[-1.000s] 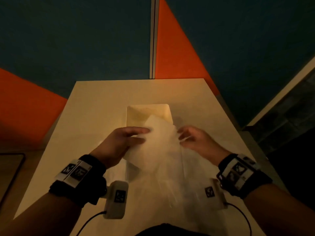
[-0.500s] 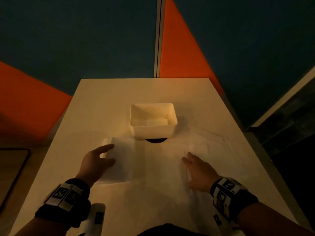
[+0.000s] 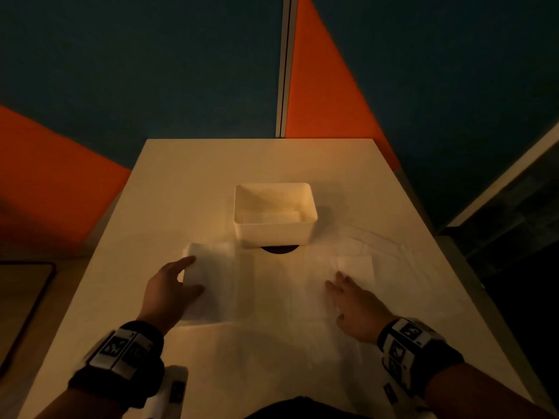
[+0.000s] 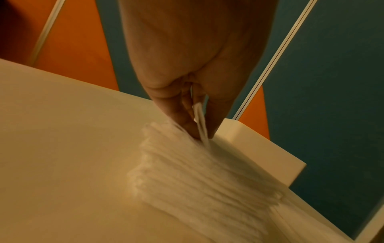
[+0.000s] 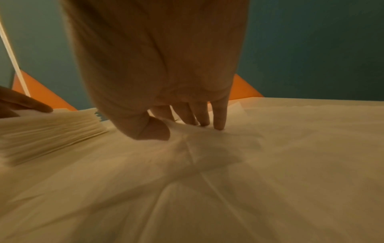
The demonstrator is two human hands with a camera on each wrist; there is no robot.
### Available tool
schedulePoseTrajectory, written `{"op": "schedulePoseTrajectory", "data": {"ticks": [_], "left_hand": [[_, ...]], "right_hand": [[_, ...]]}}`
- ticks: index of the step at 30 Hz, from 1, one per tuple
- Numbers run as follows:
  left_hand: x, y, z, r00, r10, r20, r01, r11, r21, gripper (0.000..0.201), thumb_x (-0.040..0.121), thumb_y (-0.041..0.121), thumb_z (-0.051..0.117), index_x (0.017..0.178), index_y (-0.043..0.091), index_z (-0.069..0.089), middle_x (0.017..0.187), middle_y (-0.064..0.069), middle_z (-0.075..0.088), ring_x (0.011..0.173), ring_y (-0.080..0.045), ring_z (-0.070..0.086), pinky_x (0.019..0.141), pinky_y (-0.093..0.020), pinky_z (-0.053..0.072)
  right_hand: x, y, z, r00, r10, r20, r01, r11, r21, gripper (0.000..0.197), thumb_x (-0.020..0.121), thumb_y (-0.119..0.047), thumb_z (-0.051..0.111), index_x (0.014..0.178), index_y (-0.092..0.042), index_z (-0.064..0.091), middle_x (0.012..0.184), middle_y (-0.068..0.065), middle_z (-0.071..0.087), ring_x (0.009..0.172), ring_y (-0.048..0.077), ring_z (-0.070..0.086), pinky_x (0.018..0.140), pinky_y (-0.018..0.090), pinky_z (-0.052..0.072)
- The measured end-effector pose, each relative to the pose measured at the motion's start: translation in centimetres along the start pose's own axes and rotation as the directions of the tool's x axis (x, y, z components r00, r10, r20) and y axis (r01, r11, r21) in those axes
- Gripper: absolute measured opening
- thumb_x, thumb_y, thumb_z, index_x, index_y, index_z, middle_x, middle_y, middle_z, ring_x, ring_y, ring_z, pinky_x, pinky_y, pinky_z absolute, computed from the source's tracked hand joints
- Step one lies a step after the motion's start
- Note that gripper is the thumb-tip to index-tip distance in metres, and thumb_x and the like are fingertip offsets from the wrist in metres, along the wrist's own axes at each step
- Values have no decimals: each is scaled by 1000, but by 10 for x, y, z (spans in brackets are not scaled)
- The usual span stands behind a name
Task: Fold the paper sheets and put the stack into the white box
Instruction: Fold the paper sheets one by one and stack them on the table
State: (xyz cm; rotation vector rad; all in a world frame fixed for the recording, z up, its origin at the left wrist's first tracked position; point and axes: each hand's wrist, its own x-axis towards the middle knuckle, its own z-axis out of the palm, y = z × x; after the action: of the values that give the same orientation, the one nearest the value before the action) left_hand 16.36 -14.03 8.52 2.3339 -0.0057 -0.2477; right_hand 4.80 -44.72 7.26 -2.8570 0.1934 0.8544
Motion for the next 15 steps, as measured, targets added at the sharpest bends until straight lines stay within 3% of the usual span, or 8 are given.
{"op": "schedulePoseTrajectory", "data": {"ticks": [2,4,6,8,10,12,13,15], "left_hand": [[0,-3,1,1000,18,-6,-18,999,40,58,75,7,74,129,15,56,130,-12,52,86,-21,54,82,-32,44],[-1,-3,3,999,33,-22,-30,991,133,58,73,10,76,128,15,57,137,-15,43,100,-28,50,89,-36,42],[-4,2,5,997,57,-44,-39,944,327,63,72,18,77,131,22,53,145,-16,29,122,-40,34,102,-47,36],[-8,13,8,989,145,-42,-109,881,460,69,70,24,77,133,27,50,147,-16,24,128,-43,24,105,-52,30],[-10,29,11,965,262,-6,-228,850,474,66,71,27,77,132,26,51,145,-14,32,128,-40,28,105,-50,30],[-12,50,14,941,336,51,-333,881,337,56,76,25,74,128,26,54,138,-7,45,122,-29,39,101,-41,35],[-13,63,15,937,338,85,-348,920,178,49,78,23,72,125,26,56,131,-2,51,116,-21,46,98,-35,40],[-16,90,18,933,300,197,-274,950,-151,38,82,19,70,118,24,61,116,7,59,104,-10,55,95,-29,46]], "right_hand": [[-1,1,-1,1000,-4,-10,5,999,31,65,96,-22,42,152,-23,8,159,7,-6,147,24,2,115,39,24],[-3,2,-2,999,-12,-39,15,995,96,57,98,-23,41,150,-23,19,160,7,2,147,22,8,115,37,24],[-3,7,-2,991,0,-130,27,978,205,45,99,-26,42,143,-19,39,154,9,27,141,22,28,111,31,31],[-4,13,-6,956,71,-286,20,952,306,35,98,-29,45,126,-11,60,130,9,59,117,21,55,95,28,43],[-5,17,-16,908,144,-393,17,925,379,31,97,-29,49,111,-9,68,109,8,69,100,23,64,83,30,47],[-6,19,-29,868,182,-462,55,889,454,27,96,-25,52,101,-6,71,95,10,71,91,27,65,79,34,49],[-7,20,-37,845,203,-495,81,866,494,25,95,-23,53,95,-5,71,89,11,71,86,28,65,78,37,50],[-9,18,-55,799,262,-541,132,801,583,27,93,-20,56,80,-1,69,74,14,67,74,29,62,72,38,50]]}}
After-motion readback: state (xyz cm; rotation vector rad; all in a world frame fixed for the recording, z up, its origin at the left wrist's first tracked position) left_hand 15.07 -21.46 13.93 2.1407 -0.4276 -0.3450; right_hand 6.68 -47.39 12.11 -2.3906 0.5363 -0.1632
